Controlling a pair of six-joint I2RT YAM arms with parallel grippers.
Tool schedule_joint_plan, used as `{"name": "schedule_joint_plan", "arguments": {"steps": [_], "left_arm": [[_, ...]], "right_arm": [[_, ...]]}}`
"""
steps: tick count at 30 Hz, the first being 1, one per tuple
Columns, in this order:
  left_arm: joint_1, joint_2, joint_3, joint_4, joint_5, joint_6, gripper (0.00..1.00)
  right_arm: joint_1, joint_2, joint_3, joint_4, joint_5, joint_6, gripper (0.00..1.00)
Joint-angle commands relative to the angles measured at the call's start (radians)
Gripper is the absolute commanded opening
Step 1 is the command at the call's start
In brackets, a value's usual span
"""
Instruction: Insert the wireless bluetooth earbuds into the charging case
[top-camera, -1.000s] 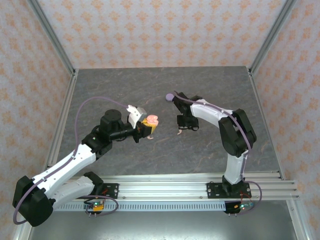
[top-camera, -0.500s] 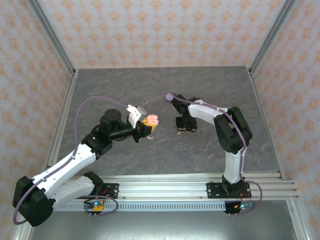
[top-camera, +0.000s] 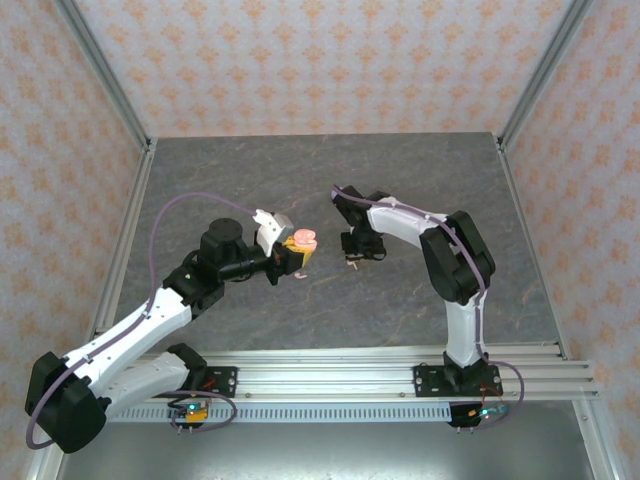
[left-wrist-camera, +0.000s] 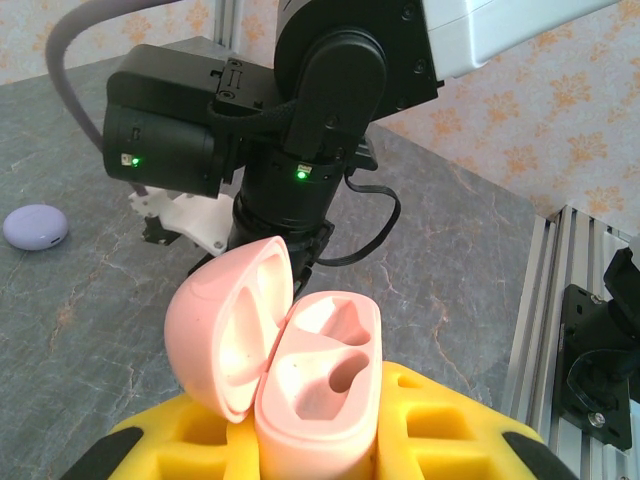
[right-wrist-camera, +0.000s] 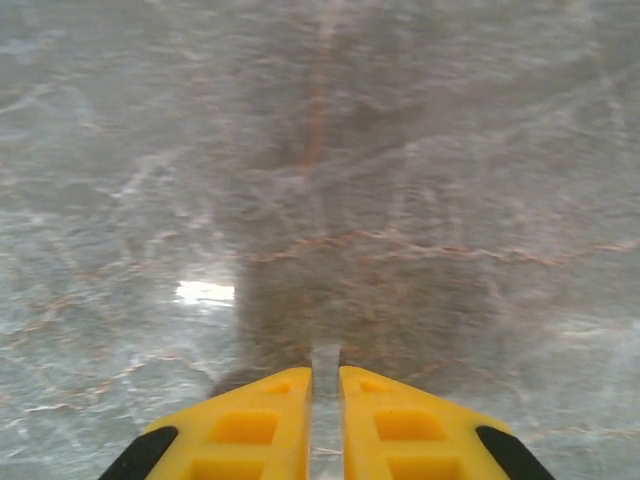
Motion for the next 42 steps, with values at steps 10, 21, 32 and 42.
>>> {"name": "schedule_joint_plan", "arguments": {"steps": [10, 21, 32, 42], "left_arm": [[-0.004, -0.009, 0.027, -0.009, -0.006, 0.01, 0.11], [-0.004, -0.017, 0.028, -0.011, -0.006, 0.01, 0.11], [-0.004, -0.025, 0.032, -0.02, -0.008, 0.011, 0.11], [-0.004, -0.025, 0.033, -0.02, -0.01, 0.012, 0.11]], "right_arm": [[0.028, -0.008, 0.053, -0.028, 0.081, -0.033, 0.21], [0.048, -0.088, 0.034, -0.004, -0.036, -0.18, 0.4], [0.09, 0.003, 0.107, -0.075, 0.021, -0.28, 0.5], [0.099, 0.051, 0.119, -0.098, 0.053, -0.312, 0.46]]}}
